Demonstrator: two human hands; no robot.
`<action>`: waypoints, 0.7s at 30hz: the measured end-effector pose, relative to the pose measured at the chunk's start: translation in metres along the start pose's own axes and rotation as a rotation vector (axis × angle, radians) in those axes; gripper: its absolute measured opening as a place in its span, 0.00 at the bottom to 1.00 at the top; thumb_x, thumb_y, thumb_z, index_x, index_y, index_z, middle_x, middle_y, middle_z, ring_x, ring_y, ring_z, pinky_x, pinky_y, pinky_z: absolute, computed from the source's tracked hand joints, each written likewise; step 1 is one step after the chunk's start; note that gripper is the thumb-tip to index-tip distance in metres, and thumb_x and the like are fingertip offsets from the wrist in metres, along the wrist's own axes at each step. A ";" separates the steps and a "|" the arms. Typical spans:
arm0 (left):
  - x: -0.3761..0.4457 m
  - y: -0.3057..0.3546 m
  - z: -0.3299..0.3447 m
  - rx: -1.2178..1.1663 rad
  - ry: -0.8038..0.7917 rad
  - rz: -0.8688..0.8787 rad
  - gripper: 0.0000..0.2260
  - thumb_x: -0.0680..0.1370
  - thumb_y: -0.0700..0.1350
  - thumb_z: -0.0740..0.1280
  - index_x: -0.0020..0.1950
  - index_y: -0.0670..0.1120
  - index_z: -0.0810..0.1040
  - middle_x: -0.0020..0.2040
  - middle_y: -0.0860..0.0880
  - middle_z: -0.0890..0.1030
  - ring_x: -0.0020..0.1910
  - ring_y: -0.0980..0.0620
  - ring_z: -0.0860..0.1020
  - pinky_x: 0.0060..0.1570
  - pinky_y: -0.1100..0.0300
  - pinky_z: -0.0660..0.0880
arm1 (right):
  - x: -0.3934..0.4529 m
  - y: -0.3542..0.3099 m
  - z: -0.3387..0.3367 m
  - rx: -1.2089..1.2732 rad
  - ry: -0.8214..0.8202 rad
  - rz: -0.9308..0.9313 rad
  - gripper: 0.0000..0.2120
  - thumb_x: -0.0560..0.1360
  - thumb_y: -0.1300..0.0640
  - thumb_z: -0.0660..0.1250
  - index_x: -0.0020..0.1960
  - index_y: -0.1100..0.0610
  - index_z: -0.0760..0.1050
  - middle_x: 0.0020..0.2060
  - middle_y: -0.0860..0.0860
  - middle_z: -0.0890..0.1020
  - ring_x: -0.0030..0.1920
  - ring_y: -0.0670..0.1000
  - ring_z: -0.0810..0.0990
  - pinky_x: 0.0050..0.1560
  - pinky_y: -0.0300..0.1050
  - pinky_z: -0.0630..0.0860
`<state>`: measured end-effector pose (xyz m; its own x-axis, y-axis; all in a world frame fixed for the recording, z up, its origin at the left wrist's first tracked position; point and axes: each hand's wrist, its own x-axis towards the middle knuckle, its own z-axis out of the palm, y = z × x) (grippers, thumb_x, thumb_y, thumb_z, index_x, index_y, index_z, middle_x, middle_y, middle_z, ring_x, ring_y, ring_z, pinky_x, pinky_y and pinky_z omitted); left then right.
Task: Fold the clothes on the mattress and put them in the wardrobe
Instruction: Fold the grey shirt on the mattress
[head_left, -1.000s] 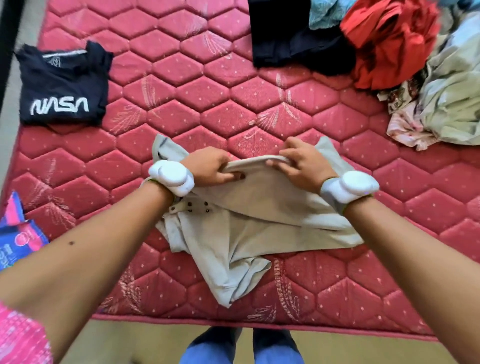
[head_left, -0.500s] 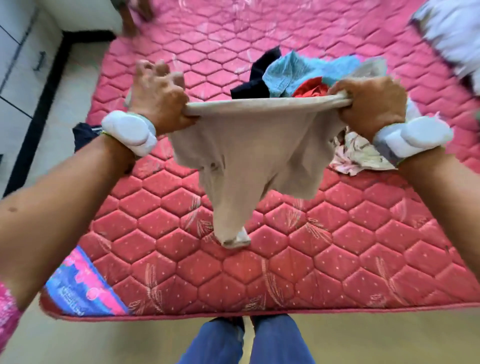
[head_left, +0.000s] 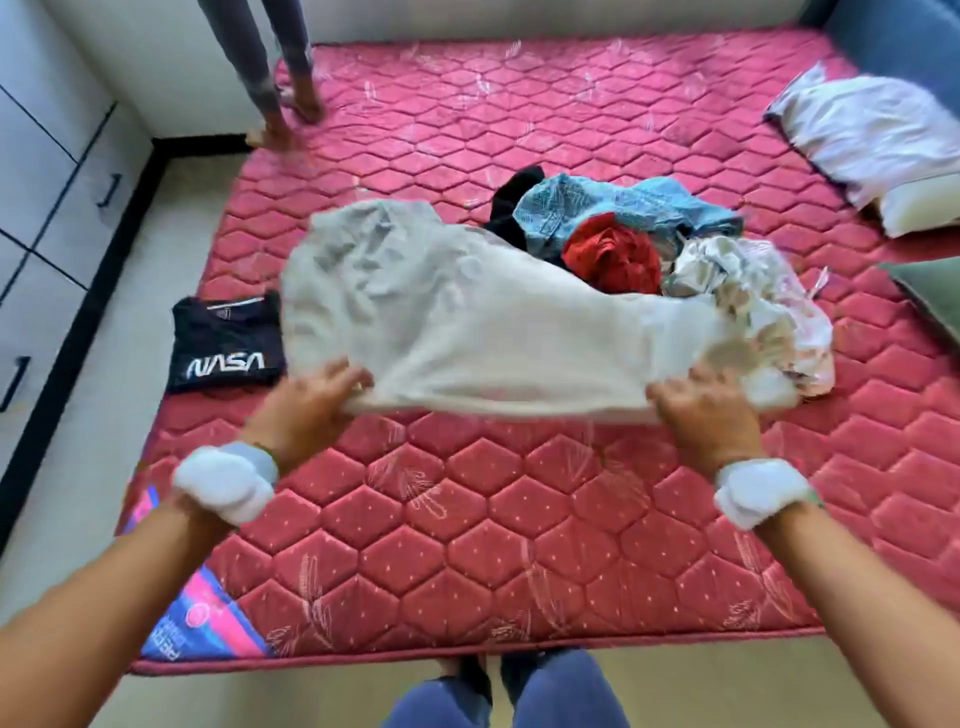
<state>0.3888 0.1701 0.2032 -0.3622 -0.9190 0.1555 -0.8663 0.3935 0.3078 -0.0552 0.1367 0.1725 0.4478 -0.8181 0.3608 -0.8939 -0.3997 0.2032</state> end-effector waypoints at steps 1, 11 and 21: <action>-0.013 -0.009 0.027 -0.013 -0.163 -0.102 0.17 0.70 0.40 0.69 0.52 0.54 0.67 0.48 0.40 0.79 0.42 0.38 0.81 0.39 0.49 0.79 | -0.017 -0.013 0.018 0.044 -0.147 0.014 0.04 0.63 0.62 0.64 0.35 0.56 0.76 0.26 0.54 0.77 0.32 0.59 0.78 0.34 0.52 0.75; -0.084 -0.027 0.144 0.276 -0.732 -0.443 0.13 0.73 0.47 0.67 0.56 0.45 0.74 0.55 0.44 0.80 0.57 0.42 0.77 0.50 0.53 0.73 | -0.107 -0.060 0.113 0.729 -0.711 0.432 0.16 0.62 0.63 0.56 0.43 0.65 0.79 0.44 0.63 0.79 0.47 0.63 0.79 0.48 0.48 0.72; -0.072 -0.003 0.033 -0.465 -0.511 -0.512 0.21 0.71 0.59 0.71 0.60 0.49 0.80 0.56 0.54 0.82 0.58 0.55 0.79 0.57 0.67 0.71 | -0.081 0.003 0.035 1.284 -0.815 0.767 0.07 0.76 0.66 0.65 0.41 0.60 0.78 0.26 0.43 0.79 0.27 0.38 0.74 0.31 0.33 0.72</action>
<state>0.4066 0.2347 0.1604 -0.1721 -0.8396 -0.5152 -0.7770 -0.2058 0.5949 -0.0951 0.1870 0.1120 0.1758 -0.7882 -0.5897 -0.5077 0.4406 -0.7403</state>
